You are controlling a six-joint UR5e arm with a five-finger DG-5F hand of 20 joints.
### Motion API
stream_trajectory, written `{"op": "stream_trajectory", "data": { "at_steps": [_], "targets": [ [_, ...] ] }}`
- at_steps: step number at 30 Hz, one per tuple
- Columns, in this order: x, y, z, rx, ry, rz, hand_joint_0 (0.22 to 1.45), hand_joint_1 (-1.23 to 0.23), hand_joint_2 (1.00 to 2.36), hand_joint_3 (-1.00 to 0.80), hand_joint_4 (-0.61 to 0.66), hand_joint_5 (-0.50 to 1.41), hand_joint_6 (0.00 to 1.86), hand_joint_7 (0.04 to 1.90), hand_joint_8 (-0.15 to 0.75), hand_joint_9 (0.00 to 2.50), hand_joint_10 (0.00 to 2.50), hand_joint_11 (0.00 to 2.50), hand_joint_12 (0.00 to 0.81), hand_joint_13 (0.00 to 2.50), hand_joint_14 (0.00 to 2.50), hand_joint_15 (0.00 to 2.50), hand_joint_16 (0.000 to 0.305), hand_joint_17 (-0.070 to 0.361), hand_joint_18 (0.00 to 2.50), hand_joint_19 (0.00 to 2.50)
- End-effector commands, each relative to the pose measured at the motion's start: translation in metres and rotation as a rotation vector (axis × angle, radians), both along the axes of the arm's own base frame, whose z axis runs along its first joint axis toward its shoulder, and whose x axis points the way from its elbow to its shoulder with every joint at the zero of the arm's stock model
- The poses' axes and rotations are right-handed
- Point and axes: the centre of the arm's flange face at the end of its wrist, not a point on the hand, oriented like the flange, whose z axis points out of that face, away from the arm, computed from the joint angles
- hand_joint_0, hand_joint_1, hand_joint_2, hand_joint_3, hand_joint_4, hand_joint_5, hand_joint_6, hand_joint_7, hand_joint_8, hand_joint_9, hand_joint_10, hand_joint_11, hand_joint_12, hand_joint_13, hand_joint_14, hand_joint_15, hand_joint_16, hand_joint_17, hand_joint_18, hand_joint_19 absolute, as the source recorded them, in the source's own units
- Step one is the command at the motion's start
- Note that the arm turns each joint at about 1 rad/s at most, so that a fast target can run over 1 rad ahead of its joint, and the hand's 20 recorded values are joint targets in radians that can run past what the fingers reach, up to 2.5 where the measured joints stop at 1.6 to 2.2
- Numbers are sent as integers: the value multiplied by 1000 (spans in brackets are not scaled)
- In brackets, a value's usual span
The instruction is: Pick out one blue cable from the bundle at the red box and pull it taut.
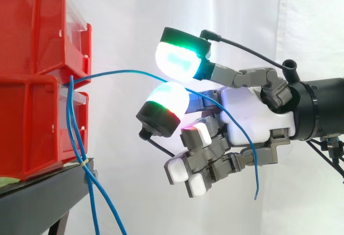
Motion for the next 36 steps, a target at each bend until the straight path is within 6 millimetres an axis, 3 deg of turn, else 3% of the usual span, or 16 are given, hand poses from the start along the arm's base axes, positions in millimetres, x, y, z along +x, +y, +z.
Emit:
{"op": "stream_trajectory", "data": {
  "at_steps": [1,5,11,18,23,30,36],
  "targets": [
    [1,0,0,0,-3,0,566,-229,1000,-500,5,-124,908,894,234,1130,24,639,330,853,16,369,40,89,660,605],
    [1,0,0,-1,-5,0,593,-386,1005,-443,15,-122,906,919,238,1129,24,638,330,850,17,367,39,88,656,595],
    [0,0,-1,0,0,0,603,-501,1012,-396,17,-126,913,934,234,1092,24,656,319,836,16,370,38,86,657,582],
    [0,-1,-1,0,2,-1,633,-647,1005,-447,23,-138,935,902,235,1053,27,652,309,822,16,372,37,84,653,565],
    [0,-2,0,0,-1,-3,672,-732,1000,-500,-41,-146,949,930,227,1041,26,665,306,817,17,368,37,83,657,555],
    [0,-2,-1,0,2,-3,522,-546,1000,-500,22,-127,942,859,233,1127,26,660,318,846,15,359,39,88,681,548],
    [0,-2,-1,0,-1,-3,520,-361,1000,-500,9,-119,933,874,235,1162,25,661,327,862,17,358,39,89,694,563]
  ]
}}
